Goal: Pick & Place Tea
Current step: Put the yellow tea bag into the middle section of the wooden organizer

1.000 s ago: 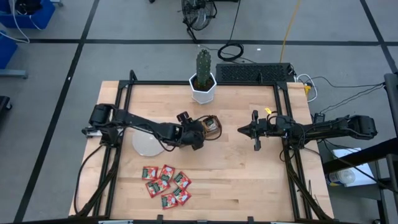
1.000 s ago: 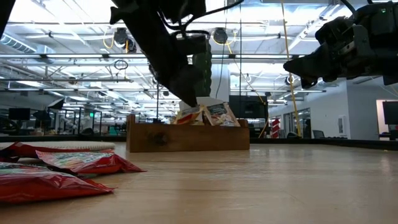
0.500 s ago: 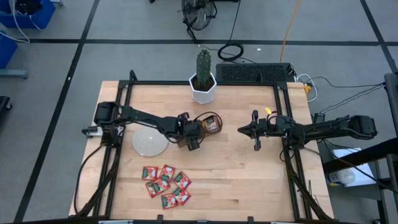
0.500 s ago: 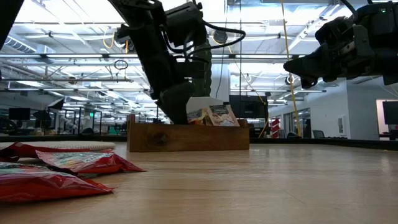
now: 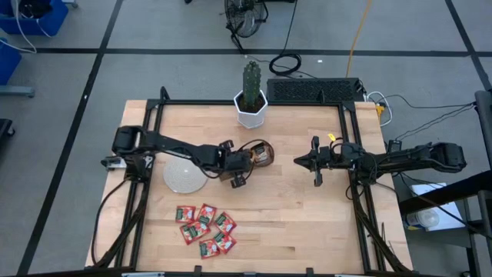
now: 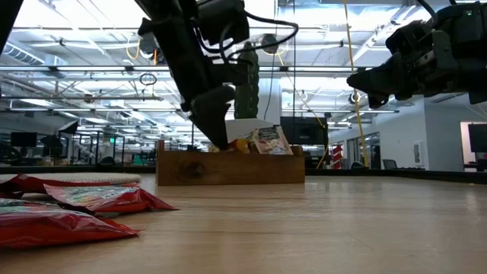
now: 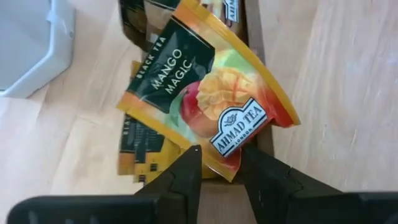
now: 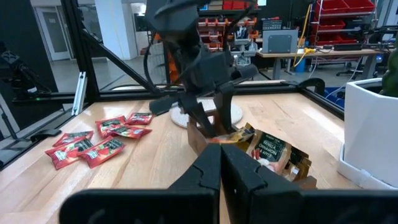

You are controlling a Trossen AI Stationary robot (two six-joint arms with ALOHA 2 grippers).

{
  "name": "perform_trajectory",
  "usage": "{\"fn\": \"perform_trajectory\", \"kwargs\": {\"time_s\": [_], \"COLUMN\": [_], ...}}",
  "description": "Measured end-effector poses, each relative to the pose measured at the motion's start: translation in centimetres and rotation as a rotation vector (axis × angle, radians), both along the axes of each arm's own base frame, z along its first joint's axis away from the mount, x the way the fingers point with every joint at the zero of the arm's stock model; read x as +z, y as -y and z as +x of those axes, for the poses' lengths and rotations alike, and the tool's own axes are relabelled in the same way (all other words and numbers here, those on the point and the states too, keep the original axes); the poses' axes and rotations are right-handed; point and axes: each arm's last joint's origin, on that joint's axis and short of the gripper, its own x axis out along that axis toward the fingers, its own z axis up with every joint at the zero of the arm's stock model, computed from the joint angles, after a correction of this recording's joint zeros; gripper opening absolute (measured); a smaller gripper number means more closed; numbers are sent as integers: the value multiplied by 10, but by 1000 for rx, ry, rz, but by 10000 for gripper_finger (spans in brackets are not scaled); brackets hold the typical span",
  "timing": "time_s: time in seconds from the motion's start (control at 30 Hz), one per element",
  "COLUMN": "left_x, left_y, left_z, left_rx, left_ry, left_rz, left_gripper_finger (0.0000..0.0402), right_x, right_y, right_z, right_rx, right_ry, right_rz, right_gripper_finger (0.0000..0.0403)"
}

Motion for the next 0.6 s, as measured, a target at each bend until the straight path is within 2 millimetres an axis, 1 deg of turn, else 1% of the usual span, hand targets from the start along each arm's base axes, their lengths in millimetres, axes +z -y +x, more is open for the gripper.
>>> {"fn": "perform_trajectory", "kwargs": {"time_s": [0.2,0.4,0.5,0.6], "left_x": [13,11,9,9], "left_y": [1,-5,-9,-11], "left_z": [-5,-9,-10,-9], "left_rx": [2,107,153,151], "left_ry": [24,-3,-2,0], "left_rz": [5,90,82,86], "left_gripper_finger": [117,117,117,118], "right_x": [0,0,0,0], "right_y": [0,0,0,0], "right_z": [0,0,0,0], "right_rx": [0,0,0,0], "right_ry": [0,2,0,2], "right_rz": [0,0,0,0], "right_gripper_finger": [0,0,0,0]}}
